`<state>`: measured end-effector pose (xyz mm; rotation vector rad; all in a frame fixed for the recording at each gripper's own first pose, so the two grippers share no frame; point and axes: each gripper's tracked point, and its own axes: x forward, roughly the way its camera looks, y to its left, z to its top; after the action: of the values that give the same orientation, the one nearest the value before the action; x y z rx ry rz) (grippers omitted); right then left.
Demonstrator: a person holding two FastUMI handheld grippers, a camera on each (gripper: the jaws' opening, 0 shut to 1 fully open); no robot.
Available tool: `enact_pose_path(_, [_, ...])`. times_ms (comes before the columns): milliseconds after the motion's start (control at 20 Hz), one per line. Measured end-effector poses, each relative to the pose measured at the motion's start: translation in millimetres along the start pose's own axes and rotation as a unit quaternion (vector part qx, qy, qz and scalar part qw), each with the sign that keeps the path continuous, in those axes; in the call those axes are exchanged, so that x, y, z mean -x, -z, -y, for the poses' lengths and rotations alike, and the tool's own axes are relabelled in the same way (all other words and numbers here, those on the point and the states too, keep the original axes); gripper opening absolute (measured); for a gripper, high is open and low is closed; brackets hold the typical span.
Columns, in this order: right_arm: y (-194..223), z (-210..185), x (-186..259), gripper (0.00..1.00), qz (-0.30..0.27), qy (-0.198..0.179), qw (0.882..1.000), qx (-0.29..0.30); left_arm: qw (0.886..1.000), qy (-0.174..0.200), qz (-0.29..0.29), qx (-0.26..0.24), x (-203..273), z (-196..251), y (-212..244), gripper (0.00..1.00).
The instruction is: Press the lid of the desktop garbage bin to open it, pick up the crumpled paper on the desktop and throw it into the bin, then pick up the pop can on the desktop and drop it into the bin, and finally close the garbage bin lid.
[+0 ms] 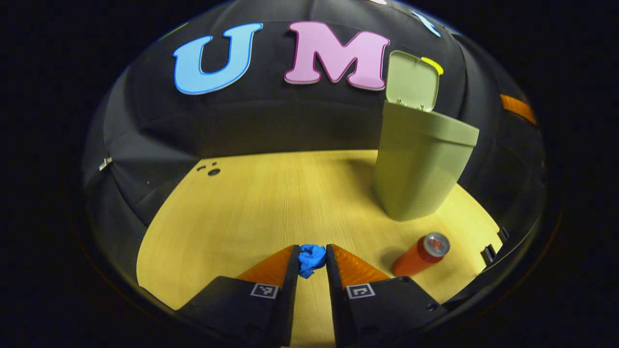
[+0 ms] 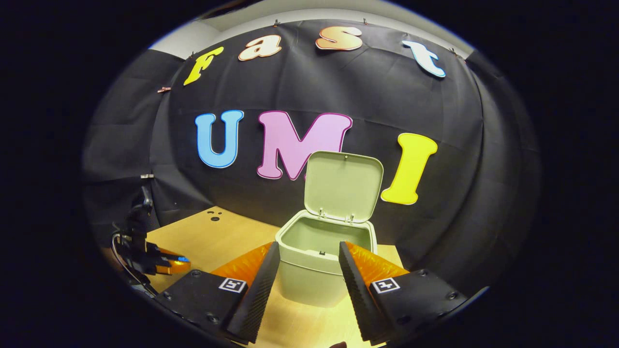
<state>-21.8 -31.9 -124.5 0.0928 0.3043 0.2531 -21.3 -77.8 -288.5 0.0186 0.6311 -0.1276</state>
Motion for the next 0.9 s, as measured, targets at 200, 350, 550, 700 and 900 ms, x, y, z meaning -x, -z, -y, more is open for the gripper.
enact_pose_path(200, [11,-5,5,0.8,-0.008,-0.004,1.0,-0.007,0.998,0.019,0.065,-0.001,8,14,-74,0.36])
enact_pose_path(350, [18,-6,8,0.8,-0.012,-0.003,1.0,-0.011,0.993,0.039,0.115,-0.005,10,28,-126,0.36])
enact_pose_path(550, [31,-10,15,0.82,-0.025,0.0,0.999,-0.022,0.981,0.085,0.175,-0.011,7,65,-195,0.36])
enact_pose_path(700, [38,-10,20,0.84,-0.031,0.009,0.999,-0.032,0.972,0.124,0.2,-0.028,-3,100,-228,0.36])
enact_pose_path(900, [42,-1,26,0.84,-0.035,0.031,0.998,-0.035,0.959,0.175,0.215,-0.059,-18,155,-254,0.36])
